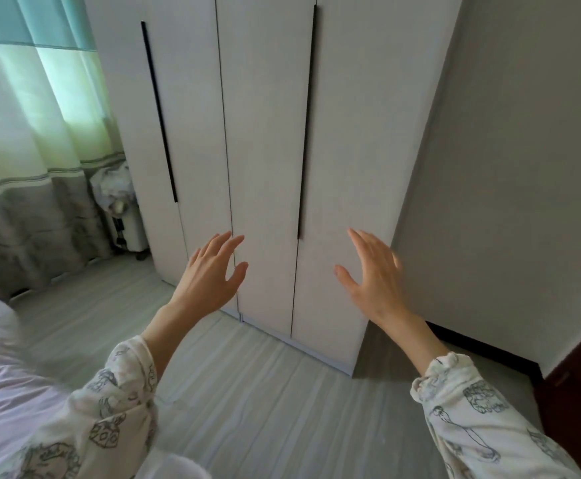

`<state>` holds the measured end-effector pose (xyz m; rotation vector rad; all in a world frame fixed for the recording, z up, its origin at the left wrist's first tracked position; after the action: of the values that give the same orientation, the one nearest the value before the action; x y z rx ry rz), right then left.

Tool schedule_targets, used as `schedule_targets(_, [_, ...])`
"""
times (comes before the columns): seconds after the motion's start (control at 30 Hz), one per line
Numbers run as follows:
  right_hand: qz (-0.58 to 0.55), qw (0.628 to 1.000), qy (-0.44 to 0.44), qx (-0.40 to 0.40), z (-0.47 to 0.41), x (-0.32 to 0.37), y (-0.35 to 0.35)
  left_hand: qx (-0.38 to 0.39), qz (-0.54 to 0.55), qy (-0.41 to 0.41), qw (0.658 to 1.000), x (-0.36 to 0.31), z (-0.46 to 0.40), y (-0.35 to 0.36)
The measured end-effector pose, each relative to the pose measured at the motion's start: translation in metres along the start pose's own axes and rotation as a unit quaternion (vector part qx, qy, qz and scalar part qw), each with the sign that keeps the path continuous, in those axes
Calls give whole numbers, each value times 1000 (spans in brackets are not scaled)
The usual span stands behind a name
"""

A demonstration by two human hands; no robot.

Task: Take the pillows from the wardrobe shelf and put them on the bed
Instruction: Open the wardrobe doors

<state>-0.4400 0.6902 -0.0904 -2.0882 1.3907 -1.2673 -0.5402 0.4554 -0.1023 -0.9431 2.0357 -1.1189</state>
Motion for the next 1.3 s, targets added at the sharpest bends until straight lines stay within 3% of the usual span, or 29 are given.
schedule_targets(0.27, [2,997,-52,52,-121,-33,88,29,25,-66,997,72,-92,74])
schedule_targets(0.5, [-11,995,-100,23,-256,-36,132,-19,14,-84,996,145,-209,82])
schedule_targets(0.67, [-52,994,-86,40,-314,-39,196,30,12,-82,996,189,-254,114])
schedule_targets(0.97, [-111,982,-127,90,-426,-15,334,35,-2,-151,988,309,-315,144])
schedule_targets(1.3, [-154,962,-204,98,-591,42,463,-7,-46,-206,978,463,-432,127])
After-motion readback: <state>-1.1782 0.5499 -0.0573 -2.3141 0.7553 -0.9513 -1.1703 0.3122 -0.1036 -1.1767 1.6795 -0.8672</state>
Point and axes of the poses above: each hand's wrist, its own z-axis away from the middle knuckle, its own y-axis out of the palm, x = y × z, the point moved 7 cm from there along -z, towards the middle knuckle, and after that the axes turned 13 degrees about -z, right-handed, at the moved point
